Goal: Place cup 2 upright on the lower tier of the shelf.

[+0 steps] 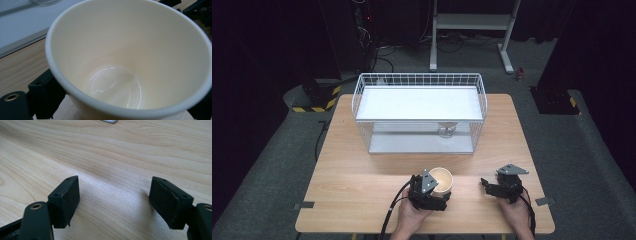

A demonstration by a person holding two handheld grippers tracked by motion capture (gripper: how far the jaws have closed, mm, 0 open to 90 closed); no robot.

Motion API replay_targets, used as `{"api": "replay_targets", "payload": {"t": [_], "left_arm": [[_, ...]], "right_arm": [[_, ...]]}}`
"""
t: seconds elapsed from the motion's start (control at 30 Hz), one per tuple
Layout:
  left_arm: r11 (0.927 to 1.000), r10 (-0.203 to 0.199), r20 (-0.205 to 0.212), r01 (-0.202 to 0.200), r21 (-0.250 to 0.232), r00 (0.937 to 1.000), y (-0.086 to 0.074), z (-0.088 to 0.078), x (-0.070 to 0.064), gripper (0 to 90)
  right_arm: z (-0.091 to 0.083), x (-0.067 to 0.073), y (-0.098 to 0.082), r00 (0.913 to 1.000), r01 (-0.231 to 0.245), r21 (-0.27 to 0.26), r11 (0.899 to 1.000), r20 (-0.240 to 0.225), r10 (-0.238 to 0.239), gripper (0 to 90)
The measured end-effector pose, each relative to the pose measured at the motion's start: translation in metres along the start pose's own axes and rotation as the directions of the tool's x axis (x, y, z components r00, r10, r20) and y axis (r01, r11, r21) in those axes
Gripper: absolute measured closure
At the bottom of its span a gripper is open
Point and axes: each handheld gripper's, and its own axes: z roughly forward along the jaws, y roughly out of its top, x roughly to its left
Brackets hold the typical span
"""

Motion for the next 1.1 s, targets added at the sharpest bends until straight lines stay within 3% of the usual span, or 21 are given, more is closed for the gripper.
{"api": "replay_targets", "payload": {"t": [0.7,0.9,1.1], "left_arm": [[0.9999,0.006,-0.001,-0.006,-0.015,1.0000,-0.0010,-0.0019,-0.0013,8.7],[0.9993,-0.025,0.014,0.025,-0.026,0.9996,-0.0002,-0.0048,0.0017,8.8],[0.9990,-0.031,0.017,0.032,-0.030,0.9994,0.0003,-0.0079,0.0044,8.9]], "right_arm": [[-0.0002,0.0001,-0.0002,1.0000,-0.001,0.000,1.000,0.001,0.001,24.7],[-0.0002,0.0001,-0.0002,1.0000,-0.001,0.000,1.000,0.001,0.001,24.7],[-0.0004,0.0003,-0.0002,1.0000,-0.003,0.001,1.000,0.002,0.003,24.7]]}}
